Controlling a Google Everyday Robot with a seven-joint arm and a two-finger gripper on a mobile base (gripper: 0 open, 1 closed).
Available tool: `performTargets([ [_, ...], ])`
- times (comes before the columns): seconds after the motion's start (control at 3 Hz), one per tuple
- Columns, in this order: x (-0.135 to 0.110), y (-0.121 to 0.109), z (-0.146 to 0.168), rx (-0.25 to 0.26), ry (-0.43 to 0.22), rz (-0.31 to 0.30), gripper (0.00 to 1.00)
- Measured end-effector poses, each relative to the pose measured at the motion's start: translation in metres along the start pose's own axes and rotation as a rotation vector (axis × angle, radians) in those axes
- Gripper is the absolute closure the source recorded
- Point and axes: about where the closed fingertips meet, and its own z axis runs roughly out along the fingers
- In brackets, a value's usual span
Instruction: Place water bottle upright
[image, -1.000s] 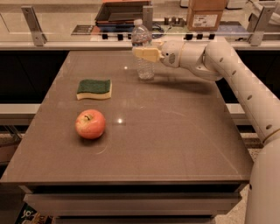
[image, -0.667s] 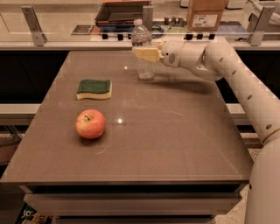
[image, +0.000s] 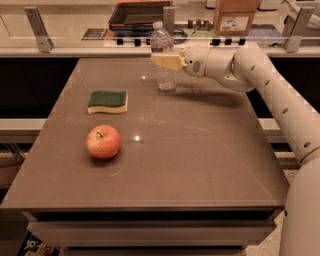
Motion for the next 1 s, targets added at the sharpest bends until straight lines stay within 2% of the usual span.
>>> performTargets([
  [0.33, -0.0003, 0.0001, 0.0001, 0.000, 0.000, 0.000, 0.13],
  [0.67, -0.0001, 0.0020, 0.0035, -0.006, 0.000, 0.001, 0.00],
  [1.0, -0.0001, 0.0020, 0.0036, -0.006, 0.000, 0.001, 0.00],
])
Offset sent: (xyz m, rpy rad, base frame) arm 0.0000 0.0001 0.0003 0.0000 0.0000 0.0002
